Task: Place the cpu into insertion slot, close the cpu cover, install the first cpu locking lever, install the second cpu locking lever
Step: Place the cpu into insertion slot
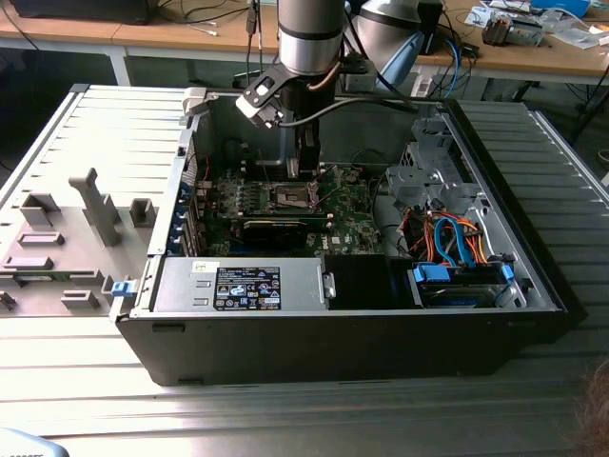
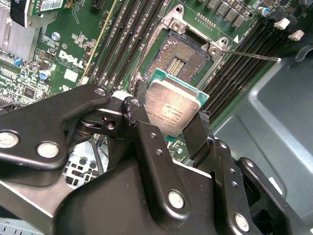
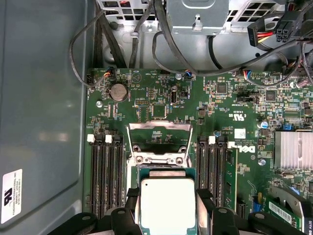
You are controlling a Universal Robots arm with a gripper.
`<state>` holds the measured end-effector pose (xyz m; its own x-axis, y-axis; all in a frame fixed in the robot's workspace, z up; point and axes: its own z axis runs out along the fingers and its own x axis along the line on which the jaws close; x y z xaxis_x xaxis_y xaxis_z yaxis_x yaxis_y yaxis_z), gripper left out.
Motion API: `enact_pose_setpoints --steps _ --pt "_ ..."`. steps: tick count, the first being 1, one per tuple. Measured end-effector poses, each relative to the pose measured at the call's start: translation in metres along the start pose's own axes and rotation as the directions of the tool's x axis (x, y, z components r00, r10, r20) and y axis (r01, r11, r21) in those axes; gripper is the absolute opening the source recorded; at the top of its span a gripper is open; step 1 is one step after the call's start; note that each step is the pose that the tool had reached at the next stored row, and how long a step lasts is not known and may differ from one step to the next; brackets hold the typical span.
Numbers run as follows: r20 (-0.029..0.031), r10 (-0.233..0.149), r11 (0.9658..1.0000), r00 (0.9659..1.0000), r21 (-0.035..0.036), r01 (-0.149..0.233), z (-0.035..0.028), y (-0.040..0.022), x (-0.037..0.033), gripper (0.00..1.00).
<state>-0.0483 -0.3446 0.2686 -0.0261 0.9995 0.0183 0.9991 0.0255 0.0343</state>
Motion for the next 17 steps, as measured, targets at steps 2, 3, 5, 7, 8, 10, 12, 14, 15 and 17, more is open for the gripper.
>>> enact_pose_setpoints --steps 2,3,5,7,8,10,12,14,15,17 --pt "0.0000 0.000 1.0000 1.0000 -0.0001 0.000 0.0006 0.0000 0.0000 0.55" --pt "0.0000 0.000 1.0000 1.0000 0.0000 0.000 0.0008 0.0000 0.0000 0.55" --pt "0.0000 0.000 1.0000 1.0000 0.0000 0.000 0.0013 0.0000 0.0000 0.55" --pt "0.0000 0.000 1.0000 1.0000 0.0000 0.000 0.0018 -0.0001 0.0000 0.55" --pt "-0.0001 0.000 1.0000 1.0000 -0.0001 0.000 0.0021 -0.0001 0.0000 0.55" --pt "0.0000 0.000 1.0000 1.0000 0.0000 0.000 0.0025 -0.0001 0.0000 0.55" --pt "0.0000 0.000 1.0000 1.0000 0.0000 0.000 0.0033 -0.0001 -0.0001 0.55" --pt "0.0000 0.000 1.0000 1.0000 0.0000 0.000 0.0036 -0.0001 -0.0001 0.55" --pt "0.0000 0.000 1.0000 1.0000 0.0000 0.000 0.0038 -0.0001 -0.0001 0.55" --pt "0.0000 0.000 1.0000 1.0000 0.0000 0.000 0.0043 -0.0002 -0.0001 0.55"
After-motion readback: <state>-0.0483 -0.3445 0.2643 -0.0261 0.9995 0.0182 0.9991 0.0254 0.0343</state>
